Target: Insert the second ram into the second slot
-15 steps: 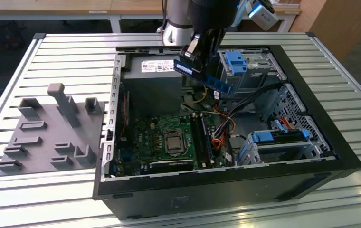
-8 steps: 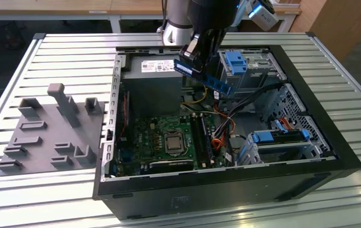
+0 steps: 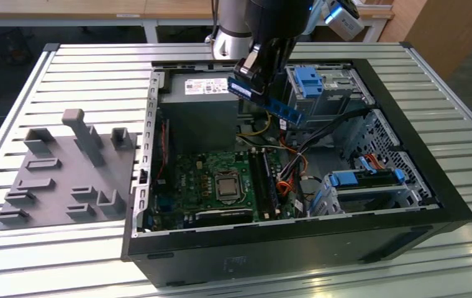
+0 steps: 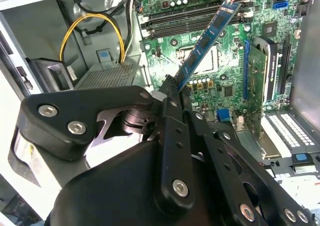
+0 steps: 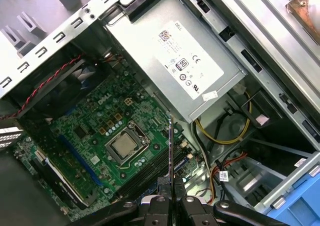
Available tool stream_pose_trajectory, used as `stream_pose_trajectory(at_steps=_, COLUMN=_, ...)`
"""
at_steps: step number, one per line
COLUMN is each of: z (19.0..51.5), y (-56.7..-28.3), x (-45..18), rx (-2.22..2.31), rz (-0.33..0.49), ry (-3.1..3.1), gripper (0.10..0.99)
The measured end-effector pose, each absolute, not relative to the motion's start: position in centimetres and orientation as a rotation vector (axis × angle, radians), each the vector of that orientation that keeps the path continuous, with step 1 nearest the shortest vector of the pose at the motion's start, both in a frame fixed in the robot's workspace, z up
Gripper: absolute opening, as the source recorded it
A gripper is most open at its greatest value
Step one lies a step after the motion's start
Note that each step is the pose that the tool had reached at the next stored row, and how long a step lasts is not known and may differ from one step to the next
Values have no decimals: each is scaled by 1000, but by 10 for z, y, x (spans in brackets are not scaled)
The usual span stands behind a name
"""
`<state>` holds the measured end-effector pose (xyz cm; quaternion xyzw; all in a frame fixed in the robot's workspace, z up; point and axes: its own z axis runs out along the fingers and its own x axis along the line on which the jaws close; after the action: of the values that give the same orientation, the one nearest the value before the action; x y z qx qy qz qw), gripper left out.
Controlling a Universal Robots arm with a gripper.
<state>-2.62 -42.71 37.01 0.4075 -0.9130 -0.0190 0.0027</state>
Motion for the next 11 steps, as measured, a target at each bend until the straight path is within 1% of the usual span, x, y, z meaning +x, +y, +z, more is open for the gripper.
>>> stream_pose_trajectory(at_steps=11, z=370, y=-427, x=-26, rx=1246, rz=-60, ry=-2878, gripper=137)
